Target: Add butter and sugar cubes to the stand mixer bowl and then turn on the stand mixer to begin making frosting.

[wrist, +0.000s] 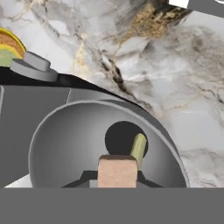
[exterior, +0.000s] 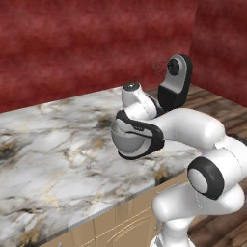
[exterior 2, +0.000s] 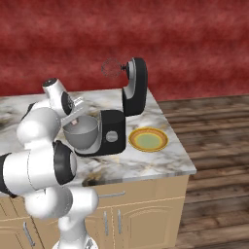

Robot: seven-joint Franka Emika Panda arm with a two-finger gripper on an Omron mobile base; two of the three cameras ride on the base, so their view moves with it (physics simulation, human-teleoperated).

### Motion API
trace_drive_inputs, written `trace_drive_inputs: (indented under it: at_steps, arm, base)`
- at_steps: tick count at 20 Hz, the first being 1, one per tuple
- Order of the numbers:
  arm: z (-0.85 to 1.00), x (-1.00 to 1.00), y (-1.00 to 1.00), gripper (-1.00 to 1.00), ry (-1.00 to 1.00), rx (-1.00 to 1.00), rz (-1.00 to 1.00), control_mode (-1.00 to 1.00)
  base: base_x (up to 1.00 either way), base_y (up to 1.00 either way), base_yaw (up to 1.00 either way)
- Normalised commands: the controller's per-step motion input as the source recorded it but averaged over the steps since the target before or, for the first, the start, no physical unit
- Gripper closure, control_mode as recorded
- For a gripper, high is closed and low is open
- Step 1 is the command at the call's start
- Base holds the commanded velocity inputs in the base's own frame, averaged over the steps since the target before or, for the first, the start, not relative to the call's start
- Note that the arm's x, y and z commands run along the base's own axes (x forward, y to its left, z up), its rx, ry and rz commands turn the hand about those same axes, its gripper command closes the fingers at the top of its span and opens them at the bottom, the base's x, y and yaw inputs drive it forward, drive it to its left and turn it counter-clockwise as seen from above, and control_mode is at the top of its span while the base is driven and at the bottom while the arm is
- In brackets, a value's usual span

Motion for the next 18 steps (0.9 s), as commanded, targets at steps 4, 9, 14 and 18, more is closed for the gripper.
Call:
trace_drive_inputs:
  at_steps: [4, 9, 14, 18]
  arm:
    - [-0.24, 0.12, 0.03, 1.00, 0.02, 0.00, -0.08, -1.00]
    - [-0.33, 0.00, 0.07, 1.00, 0.01, -0.01, -0.07, -1.00]
    - [-0.30, 0.04, 0.02, 1.00, 0.00, 0.00, -0.07, -1.00]
    - [-0.34, 0.18, 0.00, 1.00, 0.00, 0.00, -0.05, -1.00]
  base:
    - [0.00, 0.00, 0.00]
    - [0.00, 0.00, 0.00]
    - [0.00, 0.00, 0.00]
    - [0.00, 0.00, 0.00]
